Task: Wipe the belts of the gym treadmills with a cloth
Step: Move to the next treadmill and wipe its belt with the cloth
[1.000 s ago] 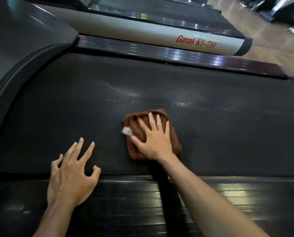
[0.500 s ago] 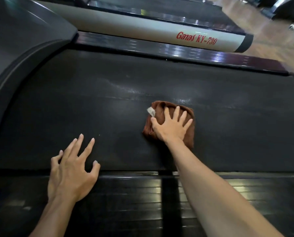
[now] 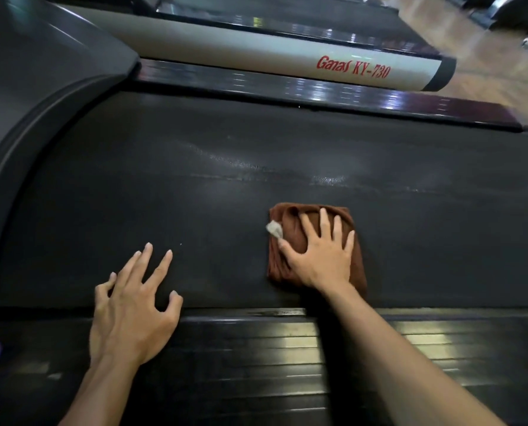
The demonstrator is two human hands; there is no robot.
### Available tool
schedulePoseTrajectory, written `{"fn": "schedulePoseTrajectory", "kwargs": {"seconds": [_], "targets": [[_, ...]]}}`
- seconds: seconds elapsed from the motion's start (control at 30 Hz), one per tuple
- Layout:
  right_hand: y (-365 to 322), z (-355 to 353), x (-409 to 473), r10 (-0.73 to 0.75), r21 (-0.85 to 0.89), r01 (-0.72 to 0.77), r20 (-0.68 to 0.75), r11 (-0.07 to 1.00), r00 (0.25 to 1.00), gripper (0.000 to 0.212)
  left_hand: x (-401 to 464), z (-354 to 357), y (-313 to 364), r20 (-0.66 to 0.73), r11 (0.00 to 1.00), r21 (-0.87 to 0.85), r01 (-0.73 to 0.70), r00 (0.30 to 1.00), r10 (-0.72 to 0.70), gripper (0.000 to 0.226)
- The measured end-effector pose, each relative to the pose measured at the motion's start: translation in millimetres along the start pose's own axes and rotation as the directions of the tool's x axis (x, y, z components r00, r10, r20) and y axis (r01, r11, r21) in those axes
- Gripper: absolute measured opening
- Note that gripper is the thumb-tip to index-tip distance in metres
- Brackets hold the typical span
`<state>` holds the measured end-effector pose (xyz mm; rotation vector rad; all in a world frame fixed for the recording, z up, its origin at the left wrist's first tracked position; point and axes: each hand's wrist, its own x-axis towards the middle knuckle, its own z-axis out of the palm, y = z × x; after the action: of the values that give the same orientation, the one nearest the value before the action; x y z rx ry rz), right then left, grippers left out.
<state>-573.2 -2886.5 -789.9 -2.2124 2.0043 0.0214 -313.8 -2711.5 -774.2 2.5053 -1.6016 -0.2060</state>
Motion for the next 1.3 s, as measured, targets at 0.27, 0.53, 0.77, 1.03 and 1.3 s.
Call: {"fn": "schedulePoseTrajectory", "kwargs": {"seconds": [0.27, 0.53, 0.77, 1.03, 1.3], "targets": [[-60, 2, 18, -0.131, 0.01, 0.13, 0.021, 0.991, 0.991, 0.082, 0, -3, 2, 0.007, 1.0, -0.015, 0.004, 1.0, -0.004, 0.072], [-17, 10, -33, -0.127, -0.019, 0.127, -0.014, 0.992, 0.992, 0.09, -1, -1, 0, 0.005, 1.0, 0.009, 0.003, 1.0, -0.003, 0.071], [-40, -4, 49, 0.098, -0.004, -0.098, 0.052, 0.995, 0.994, 0.086, -1, 1, 0, 0.002, 1.0, 0.011, -0.005, 1.0, 0.004, 0.071], [-55, 10, -26, -0.311, -0.009, 0.311, 0.024, 0.95, 0.95, 0.09, -1, 0, -1, 0.018, 1.0, 0.021, -0.004, 1.0, 0.004, 0.073], [0, -1, 21, 0.219, 0.015, -0.219, 0.016, 0.976, 0.976, 0.09, 0, 1, -2, 0.006, 1.0, 0.005, -0.011, 1.0, 0.011, 0.073]]}}
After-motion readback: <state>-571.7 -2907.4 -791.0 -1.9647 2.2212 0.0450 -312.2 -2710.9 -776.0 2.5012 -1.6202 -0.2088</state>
